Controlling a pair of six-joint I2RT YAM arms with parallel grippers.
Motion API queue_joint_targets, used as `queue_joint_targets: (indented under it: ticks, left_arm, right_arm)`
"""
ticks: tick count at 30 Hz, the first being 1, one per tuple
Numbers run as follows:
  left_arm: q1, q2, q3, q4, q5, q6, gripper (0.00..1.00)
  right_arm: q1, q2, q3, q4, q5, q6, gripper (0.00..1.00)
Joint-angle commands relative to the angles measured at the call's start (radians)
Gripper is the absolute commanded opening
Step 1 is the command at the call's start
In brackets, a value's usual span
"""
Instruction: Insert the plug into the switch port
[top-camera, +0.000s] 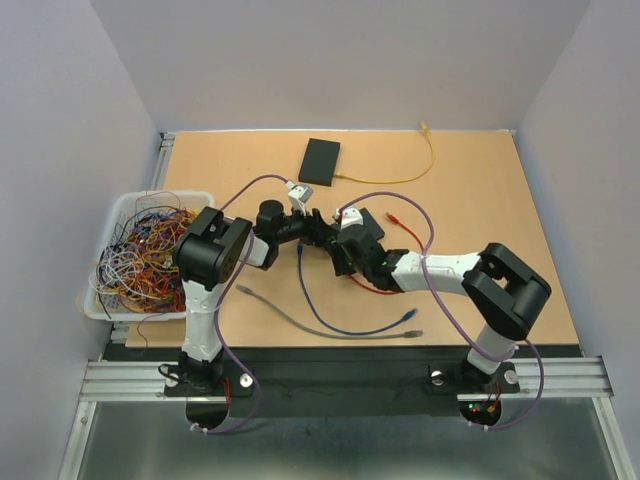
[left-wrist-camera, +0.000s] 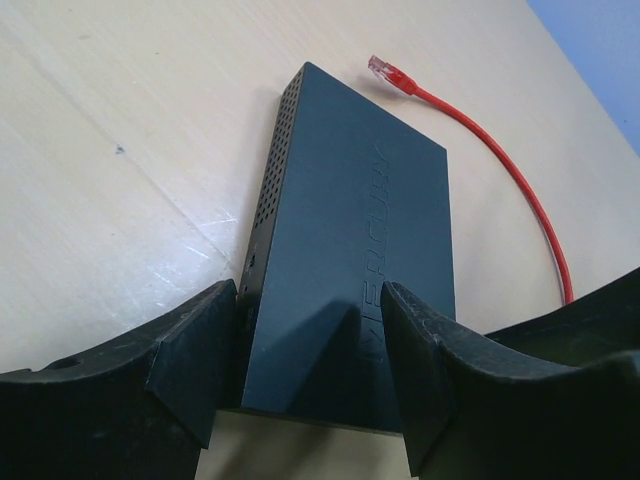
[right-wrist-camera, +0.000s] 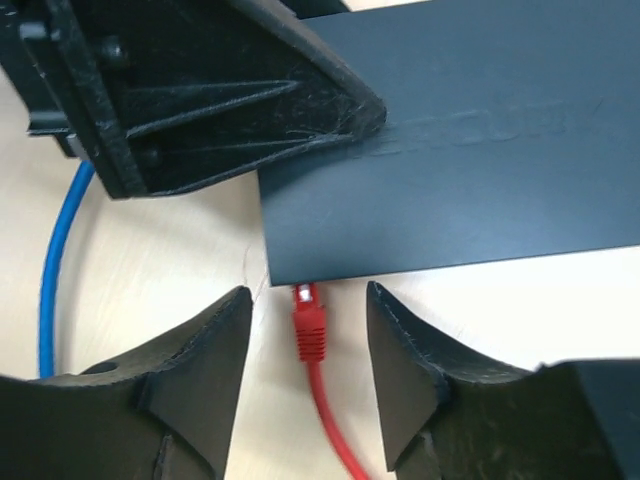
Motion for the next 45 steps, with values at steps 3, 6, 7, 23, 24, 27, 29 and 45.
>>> queue_joint_targets:
  ticks: [3, 6, 7, 23, 24, 27, 29, 45]
  left_arm:
    - [-0.016, 0.015, -0.006, -0.039, 0.060, -0.013, 0.71]
    - [-0.016, 0.017, -0.005, -0.041, 0.058, -0.012, 0.71]
    - [-0.016, 0.017, -0.006, -0.041, 0.061, -0.010, 0.71]
    - [-0.016, 0.021, 0.005, -0.048, 0.072, -0.007, 0.71]
    - [-0.016, 0.021, 0.006, -0.050, 0.074, -0.007, 0.71]
    - [-0.016, 0.021, 0.006, -0.053, 0.074, -0.004, 0.71]
    - [-0.016, 0.020, 0.008, -0.054, 0.074, 0.001, 0.71]
    - [-0.020, -0.002, -0.012, -0.064, 0.048, 0.020, 0.67]
  right_arm:
    - [-0.006, -0.061, -0.049, 0.082, -0.070, 0.053, 0.52]
    - [0.002, -0.059, -0.074, 0.084, -0.068, 0.068, 0.49]
    - [0.003, -0.059, -0.079, 0.084, -0.062, 0.070, 0.49]
    - [0.011, -0.055, -0.137, 0.088, -0.050, 0.092, 0.25]
    - [0.009, -0.053, -0.135, 0.090, -0.048, 0.090, 0.23]
    - [0.009, -0.052, -0.123, 0.091, -0.025, 0.085, 0.19]
    - [0.011, -0.052, -0.103, 0.091, 0.002, 0.082, 0.19]
    - [0.009, 0.043, 0.141, 0.038, 0.137, 0.056, 0.11]
